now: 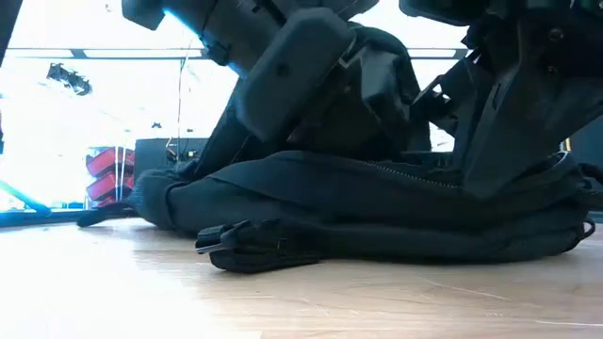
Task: Unpack backpack
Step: Open the black backpack
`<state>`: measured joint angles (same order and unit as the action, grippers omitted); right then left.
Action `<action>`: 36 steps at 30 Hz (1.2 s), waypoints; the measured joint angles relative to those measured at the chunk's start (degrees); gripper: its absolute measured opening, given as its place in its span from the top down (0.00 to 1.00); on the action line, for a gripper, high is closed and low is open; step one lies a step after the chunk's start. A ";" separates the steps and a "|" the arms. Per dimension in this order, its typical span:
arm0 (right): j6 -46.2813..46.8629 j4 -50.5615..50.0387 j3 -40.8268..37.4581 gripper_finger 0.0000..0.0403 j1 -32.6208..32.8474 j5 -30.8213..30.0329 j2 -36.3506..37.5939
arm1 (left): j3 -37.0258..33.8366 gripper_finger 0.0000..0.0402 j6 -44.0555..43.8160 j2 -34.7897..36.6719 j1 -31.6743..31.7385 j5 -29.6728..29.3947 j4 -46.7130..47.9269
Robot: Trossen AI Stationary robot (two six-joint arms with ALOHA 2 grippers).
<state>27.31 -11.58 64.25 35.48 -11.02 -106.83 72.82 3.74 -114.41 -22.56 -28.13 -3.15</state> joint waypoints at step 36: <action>0.22 1.15 0.02 1.00 0.44 1.61 0.04 | -0.09 0.47 5.12 14.86 13.66 -2.62 8.39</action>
<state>27.53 -10.44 64.27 35.93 -9.41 -106.78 72.73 8.86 -99.54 -8.90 -30.76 5.25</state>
